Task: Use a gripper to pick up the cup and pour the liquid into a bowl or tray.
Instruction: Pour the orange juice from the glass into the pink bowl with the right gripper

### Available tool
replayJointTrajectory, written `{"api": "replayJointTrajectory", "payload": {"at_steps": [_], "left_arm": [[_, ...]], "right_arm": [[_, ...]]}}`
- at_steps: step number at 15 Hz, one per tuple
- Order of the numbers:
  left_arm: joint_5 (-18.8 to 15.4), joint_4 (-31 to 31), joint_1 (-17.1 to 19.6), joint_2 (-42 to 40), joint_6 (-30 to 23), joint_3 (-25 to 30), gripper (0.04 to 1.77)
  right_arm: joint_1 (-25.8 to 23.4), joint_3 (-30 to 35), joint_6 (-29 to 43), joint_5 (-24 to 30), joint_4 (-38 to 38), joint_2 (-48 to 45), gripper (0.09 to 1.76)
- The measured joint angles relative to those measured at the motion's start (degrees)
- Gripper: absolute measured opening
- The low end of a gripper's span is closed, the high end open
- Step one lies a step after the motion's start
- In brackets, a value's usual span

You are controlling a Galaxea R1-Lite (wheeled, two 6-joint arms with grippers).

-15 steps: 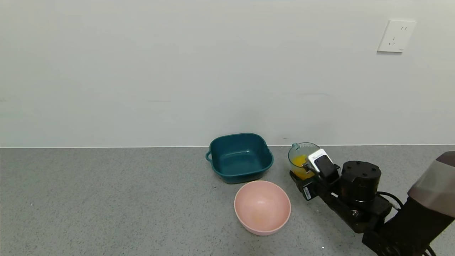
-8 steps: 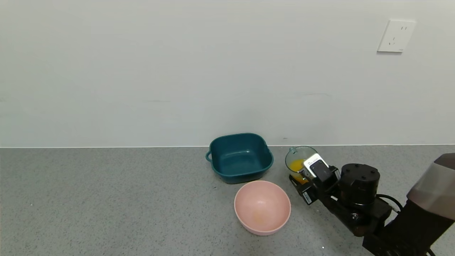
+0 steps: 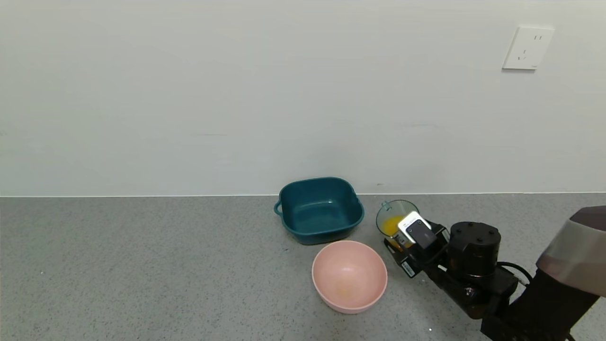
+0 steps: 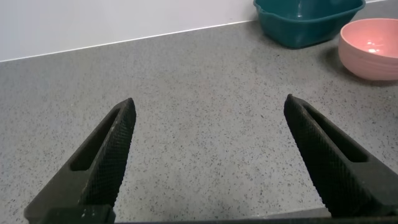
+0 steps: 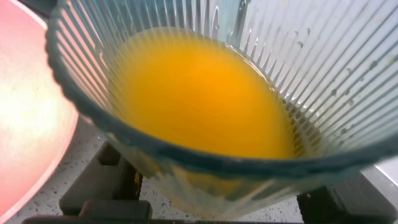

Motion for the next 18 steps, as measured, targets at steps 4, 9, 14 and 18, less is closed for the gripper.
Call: {"api": "replayJointTrajectory", "payload": {"at_steps": [4, 9, 14, 18], "left_arm": [[0.0, 0.0, 0.0, 0.0, 0.0, 0.0, 1.72], [0.0, 0.0, 0.0, 0.0, 0.0, 0.0, 1.72], [0.0, 0.0, 0.0, 0.0, 0.0, 0.0, 1.72], [0.0, 0.0, 0.0, 0.0, 0.0, 0.0, 1.72]], "right_arm": [[0.6, 0.1, -2.4, -0.3, 0.0, 0.5, 1.35], [0.7, 0.1, -7.6, -0.2, -0.1, 0.8, 1.35], [0.8, 0.0, -13.2, -0.1, -0.2, 0.8, 1.35], [0.8, -0.2, -16.7, -0.2, 0.0, 0.8, 1.35]]}}
